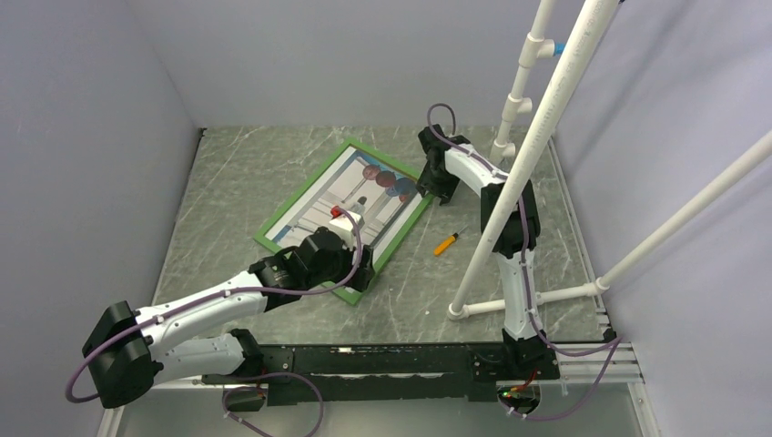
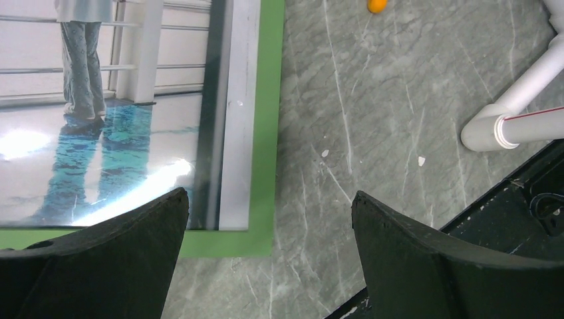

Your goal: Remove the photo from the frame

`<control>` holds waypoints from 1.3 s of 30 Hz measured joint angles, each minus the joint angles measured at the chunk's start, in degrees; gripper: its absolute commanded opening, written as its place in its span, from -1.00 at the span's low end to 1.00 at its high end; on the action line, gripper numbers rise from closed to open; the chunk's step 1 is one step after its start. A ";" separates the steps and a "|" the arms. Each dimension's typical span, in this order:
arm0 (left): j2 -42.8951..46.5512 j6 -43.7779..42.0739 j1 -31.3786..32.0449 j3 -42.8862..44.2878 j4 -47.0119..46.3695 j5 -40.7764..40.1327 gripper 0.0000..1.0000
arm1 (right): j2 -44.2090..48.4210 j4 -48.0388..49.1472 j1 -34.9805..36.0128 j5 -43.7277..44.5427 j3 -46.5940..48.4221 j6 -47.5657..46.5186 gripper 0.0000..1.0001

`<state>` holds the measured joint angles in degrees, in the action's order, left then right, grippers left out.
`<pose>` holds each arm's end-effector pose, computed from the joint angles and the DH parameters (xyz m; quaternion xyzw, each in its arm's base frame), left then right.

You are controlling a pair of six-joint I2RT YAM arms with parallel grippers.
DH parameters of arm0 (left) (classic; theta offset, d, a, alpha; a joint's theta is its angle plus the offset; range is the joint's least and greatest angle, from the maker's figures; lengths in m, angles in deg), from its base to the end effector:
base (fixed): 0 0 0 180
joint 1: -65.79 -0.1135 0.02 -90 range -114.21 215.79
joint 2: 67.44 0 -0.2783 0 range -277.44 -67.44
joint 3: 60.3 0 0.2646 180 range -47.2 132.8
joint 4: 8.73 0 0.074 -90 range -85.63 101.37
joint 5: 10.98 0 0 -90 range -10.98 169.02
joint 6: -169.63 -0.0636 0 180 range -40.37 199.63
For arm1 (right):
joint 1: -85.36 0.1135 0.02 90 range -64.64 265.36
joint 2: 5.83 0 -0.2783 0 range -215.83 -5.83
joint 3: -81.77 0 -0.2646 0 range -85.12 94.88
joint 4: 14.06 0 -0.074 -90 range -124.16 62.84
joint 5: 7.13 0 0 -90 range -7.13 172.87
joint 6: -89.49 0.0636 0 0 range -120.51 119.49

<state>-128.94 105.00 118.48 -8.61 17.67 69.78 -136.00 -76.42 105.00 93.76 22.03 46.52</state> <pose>0.1647 -0.1992 0.2322 0.1745 0.8724 -0.2281 0.3955 0.4766 0.1573 0.1506 0.2471 0.9522 0.0060 0.1797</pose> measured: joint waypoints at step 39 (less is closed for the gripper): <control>-47.04 -18.84 13.51 30.64 2.43 -34.38 0.90 | -1.57 -12.35 -0.96 -8.46 7.91 4.66 -1.00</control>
<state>-175.97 86.16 131.99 22.03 20.10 35.40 -137.57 -88.77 104.04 85.31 29.95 51.17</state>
